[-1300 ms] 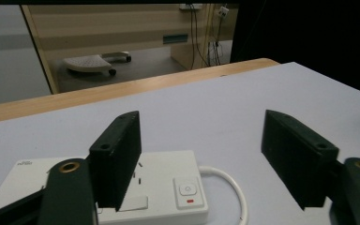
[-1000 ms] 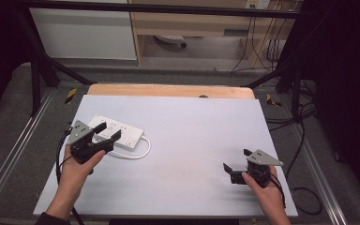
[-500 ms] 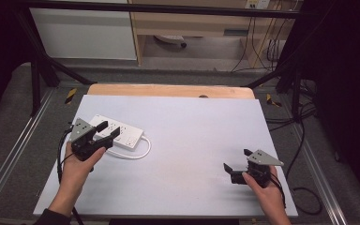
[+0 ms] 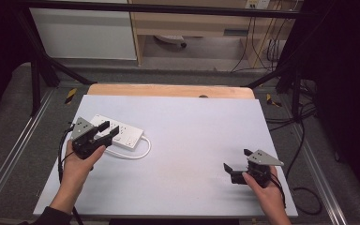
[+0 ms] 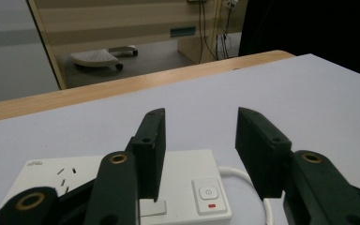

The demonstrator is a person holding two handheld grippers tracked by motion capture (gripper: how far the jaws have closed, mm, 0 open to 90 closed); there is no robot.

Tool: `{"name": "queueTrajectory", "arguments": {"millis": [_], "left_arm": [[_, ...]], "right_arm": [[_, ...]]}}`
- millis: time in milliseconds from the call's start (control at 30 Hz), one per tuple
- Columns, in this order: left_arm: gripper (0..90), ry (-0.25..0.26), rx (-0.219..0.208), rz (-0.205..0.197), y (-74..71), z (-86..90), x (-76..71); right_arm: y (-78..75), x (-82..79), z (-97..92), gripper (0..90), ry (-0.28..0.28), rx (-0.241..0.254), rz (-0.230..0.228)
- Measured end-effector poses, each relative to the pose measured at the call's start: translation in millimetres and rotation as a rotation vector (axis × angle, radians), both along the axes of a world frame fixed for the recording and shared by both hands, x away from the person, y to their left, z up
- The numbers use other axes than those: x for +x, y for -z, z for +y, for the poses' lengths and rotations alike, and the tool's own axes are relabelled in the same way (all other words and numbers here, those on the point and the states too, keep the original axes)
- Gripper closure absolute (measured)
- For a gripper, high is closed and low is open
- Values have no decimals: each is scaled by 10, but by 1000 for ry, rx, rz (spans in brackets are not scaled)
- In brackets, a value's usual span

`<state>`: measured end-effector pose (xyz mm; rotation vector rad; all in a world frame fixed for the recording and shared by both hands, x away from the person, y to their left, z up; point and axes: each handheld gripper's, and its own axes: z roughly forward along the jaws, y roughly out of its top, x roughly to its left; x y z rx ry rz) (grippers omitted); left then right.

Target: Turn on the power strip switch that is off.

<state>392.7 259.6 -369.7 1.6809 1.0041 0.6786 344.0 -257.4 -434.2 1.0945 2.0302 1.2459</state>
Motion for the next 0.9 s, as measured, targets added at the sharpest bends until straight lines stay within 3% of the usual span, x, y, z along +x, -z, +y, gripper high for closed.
{"name": "queueTrajectory", "arguments": {"millis": [433,667,900], "left_arm": [[593,-1,15,20,43,0,62],[638,3,10,54,66,1,86],[682,6,14,57,95,12,103]], "right_arm": [[1,-2,0,35,-2,0,1],[1,-2,1,35,-3,-1,1],[2,-3,0,35,-3,-1,2]]}}
